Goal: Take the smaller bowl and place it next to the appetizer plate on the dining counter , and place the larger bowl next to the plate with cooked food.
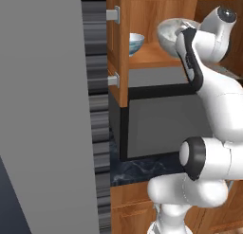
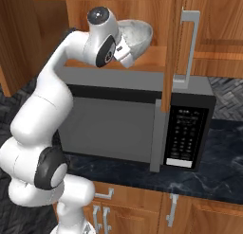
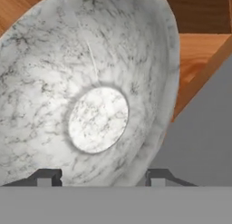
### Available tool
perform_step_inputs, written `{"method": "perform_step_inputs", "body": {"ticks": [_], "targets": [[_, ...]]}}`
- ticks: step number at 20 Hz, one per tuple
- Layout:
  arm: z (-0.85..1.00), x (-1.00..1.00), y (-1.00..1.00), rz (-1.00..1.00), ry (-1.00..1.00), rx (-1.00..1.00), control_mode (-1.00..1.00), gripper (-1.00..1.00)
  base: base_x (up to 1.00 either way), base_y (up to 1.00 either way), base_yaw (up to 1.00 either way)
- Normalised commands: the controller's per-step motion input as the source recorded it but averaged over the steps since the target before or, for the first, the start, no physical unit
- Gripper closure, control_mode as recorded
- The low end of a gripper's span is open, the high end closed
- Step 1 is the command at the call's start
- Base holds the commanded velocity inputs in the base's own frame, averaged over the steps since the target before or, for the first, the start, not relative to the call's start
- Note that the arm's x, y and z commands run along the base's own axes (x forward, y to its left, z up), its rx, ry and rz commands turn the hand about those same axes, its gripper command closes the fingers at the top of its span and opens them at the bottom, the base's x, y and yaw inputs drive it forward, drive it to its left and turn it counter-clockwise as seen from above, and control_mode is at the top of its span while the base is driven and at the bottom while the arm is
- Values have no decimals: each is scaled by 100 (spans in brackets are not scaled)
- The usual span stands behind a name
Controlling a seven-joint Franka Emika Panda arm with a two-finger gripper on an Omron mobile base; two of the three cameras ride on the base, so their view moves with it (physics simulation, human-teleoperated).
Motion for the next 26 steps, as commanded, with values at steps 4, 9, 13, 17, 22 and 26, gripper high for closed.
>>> {"method": "perform_step_inputs", "body": {"ticks": [4,9,13,17,22,26], "targets": [[-3,-100,35,0,-10,-1,-100,100,0,0,0],[4,-100,19,0,-26,-2,-100,100,0,0,0],[18,-100,3,19,-24,0,-100,100,0,0,0],[7,-100,1,39,-1,-5,-100,100,0,0,0],[17,-100,1,35,3,-9,-100,100,0,0,0],[10,-100,7,22,20,-13,-100,100,0,0,0]]}}
